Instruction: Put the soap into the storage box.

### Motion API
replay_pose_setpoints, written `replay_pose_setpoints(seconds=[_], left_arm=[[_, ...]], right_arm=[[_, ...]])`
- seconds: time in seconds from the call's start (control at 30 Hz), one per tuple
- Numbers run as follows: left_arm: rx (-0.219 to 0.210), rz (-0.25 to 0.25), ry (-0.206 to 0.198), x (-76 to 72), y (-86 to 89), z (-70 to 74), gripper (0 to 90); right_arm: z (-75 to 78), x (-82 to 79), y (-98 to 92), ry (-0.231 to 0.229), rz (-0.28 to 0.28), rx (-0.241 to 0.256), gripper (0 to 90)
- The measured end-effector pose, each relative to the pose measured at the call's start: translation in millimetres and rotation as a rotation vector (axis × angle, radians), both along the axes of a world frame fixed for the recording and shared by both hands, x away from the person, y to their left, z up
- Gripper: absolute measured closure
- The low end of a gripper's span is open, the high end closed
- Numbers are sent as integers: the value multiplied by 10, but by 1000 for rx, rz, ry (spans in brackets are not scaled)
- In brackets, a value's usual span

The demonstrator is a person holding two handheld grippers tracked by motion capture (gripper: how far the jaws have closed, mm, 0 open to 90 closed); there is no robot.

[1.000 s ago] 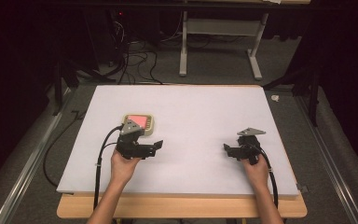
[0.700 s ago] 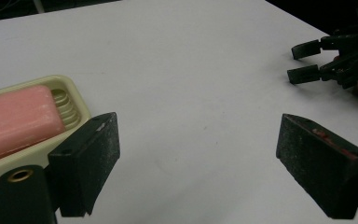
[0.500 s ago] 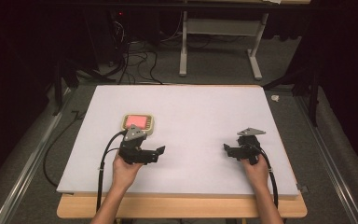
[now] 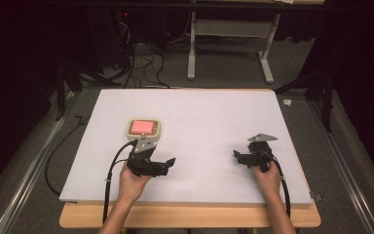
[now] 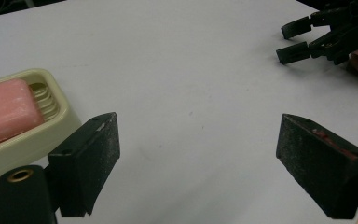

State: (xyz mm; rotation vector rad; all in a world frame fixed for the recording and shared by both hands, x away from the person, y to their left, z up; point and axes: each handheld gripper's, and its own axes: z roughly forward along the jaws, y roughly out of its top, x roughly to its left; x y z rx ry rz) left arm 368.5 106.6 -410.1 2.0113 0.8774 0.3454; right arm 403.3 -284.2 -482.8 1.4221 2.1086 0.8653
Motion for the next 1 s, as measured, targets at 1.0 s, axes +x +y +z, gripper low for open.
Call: replay_pose_setpoints(seconds=[1.0], left_arm=[[66,5,37,4,-93,-242,143]], right_arm=[[0,0,1,0,-1,-1,222]])
